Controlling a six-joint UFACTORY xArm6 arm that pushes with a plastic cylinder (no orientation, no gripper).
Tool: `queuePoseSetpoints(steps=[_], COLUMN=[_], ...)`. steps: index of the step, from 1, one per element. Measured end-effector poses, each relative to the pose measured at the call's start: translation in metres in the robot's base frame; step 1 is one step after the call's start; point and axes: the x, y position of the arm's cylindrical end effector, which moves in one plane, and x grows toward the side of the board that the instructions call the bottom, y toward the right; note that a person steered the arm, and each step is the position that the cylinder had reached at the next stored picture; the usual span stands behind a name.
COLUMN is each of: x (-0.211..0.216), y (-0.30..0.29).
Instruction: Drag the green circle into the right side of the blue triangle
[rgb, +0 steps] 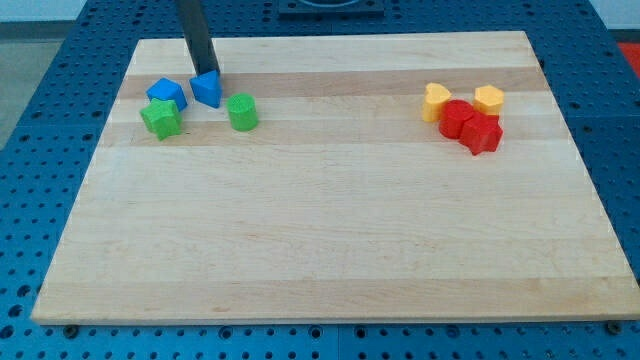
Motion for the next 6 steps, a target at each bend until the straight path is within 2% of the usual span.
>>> queuePoseSetpoints(steps=[1, 2, 3, 4, 5, 6], x=[0.006, 0.009, 0.047, 0.090, 0.081, 0.072], y=[0.019, 0.089, 0.126, 0.110, 0.071, 0.062])
